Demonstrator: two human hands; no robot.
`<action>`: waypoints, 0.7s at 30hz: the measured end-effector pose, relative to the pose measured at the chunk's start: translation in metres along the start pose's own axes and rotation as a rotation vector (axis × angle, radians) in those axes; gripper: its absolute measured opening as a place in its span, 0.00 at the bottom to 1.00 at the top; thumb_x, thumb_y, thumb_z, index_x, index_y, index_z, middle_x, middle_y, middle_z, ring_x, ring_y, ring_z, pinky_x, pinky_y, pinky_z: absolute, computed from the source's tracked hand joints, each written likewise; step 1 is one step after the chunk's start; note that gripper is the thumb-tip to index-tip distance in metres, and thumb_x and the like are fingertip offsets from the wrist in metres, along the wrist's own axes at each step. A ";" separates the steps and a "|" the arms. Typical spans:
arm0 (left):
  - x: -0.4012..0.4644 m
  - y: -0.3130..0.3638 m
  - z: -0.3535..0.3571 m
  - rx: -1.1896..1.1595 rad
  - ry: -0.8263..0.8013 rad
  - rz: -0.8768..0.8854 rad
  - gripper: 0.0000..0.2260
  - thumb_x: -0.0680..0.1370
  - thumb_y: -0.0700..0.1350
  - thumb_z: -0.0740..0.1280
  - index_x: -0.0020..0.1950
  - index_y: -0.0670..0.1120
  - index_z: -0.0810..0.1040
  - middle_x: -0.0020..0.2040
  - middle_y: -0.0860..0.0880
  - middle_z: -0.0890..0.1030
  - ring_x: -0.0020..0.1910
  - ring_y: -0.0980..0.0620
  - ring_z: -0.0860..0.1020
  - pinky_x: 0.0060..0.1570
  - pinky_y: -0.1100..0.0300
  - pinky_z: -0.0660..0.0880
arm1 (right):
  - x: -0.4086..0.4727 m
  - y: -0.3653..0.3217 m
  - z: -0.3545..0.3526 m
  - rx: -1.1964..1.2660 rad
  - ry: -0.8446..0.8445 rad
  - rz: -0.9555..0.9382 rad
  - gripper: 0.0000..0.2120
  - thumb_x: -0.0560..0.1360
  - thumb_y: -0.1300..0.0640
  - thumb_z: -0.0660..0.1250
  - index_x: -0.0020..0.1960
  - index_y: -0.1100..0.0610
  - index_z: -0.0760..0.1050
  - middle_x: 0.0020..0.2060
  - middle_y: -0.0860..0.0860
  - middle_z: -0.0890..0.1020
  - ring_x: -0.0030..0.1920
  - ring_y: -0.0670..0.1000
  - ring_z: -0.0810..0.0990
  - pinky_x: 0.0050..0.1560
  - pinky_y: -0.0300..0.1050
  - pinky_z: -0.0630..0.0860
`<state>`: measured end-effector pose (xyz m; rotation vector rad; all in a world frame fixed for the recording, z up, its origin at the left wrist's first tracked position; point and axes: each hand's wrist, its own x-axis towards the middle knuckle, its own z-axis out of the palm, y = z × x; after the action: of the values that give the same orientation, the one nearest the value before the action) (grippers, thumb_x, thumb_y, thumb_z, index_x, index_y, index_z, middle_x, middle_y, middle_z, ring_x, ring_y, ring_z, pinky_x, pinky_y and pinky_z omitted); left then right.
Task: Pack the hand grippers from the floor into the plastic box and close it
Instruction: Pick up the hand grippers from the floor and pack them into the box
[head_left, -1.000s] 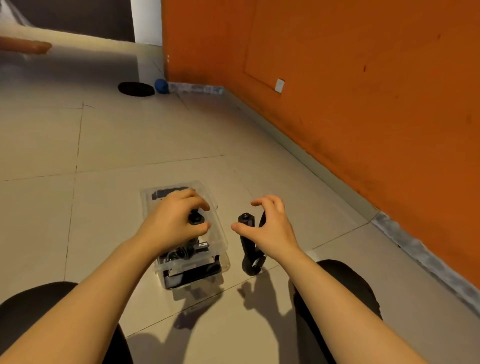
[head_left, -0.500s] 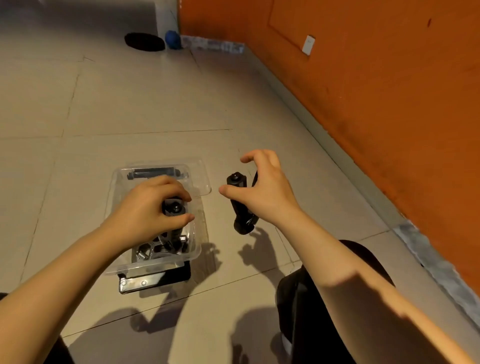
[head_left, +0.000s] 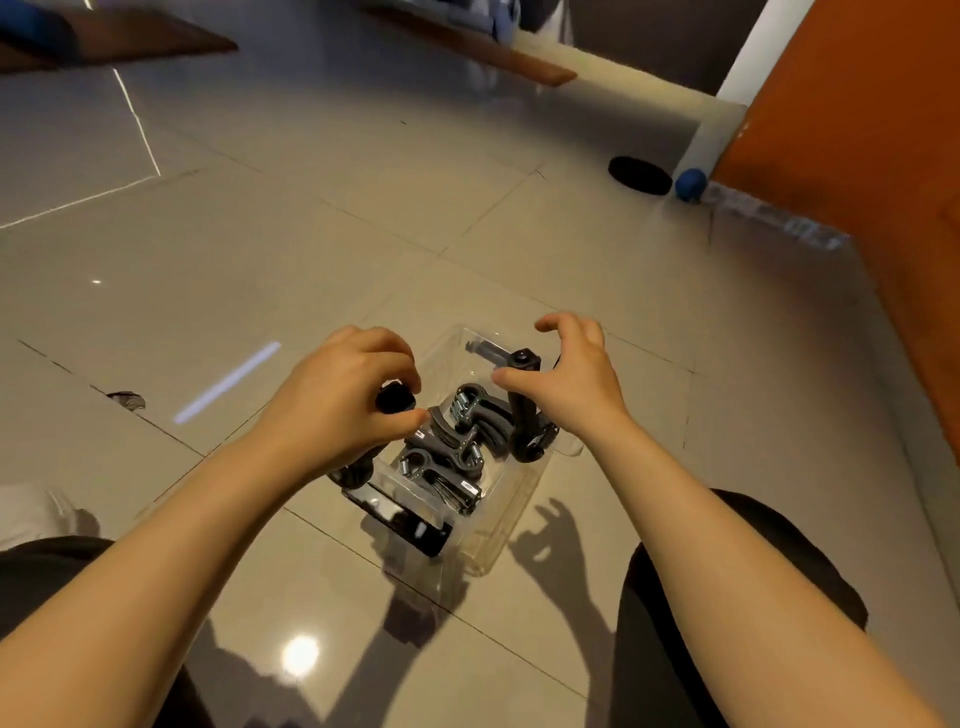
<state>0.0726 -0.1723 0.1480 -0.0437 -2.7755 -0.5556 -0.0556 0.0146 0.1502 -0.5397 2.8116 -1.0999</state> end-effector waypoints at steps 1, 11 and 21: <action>-0.006 0.004 -0.001 0.007 0.016 -0.046 0.13 0.69 0.58 0.67 0.44 0.50 0.80 0.51 0.51 0.78 0.51 0.50 0.74 0.46 0.58 0.72 | 0.000 -0.007 -0.002 0.000 -0.028 -0.047 0.31 0.64 0.44 0.75 0.63 0.48 0.67 0.61 0.46 0.64 0.53 0.47 0.70 0.48 0.42 0.68; -0.035 0.076 -0.010 0.096 0.092 -0.397 0.11 0.71 0.56 0.69 0.48 0.52 0.78 0.51 0.52 0.77 0.52 0.52 0.71 0.49 0.55 0.72 | -0.003 -0.008 -0.031 0.099 -0.231 -0.320 0.30 0.67 0.50 0.76 0.64 0.49 0.67 0.67 0.48 0.61 0.58 0.43 0.62 0.53 0.37 0.63; 0.012 0.086 0.002 0.110 0.226 -0.479 0.12 0.69 0.57 0.65 0.44 0.51 0.79 0.51 0.56 0.75 0.55 0.53 0.70 0.49 0.62 0.63 | 0.092 0.037 -0.043 0.258 -0.343 -0.183 0.28 0.62 0.47 0.78 0.58 0.47 0.69 0.58 0.48 0.73 0.56 0.50 0.72 0.41 0.39 0.70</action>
<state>0.0684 -0.0927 0.1816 0.6787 -2.5836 -0.4793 -0.1609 0.0353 0.1626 -0.8758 2.3235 -1.2401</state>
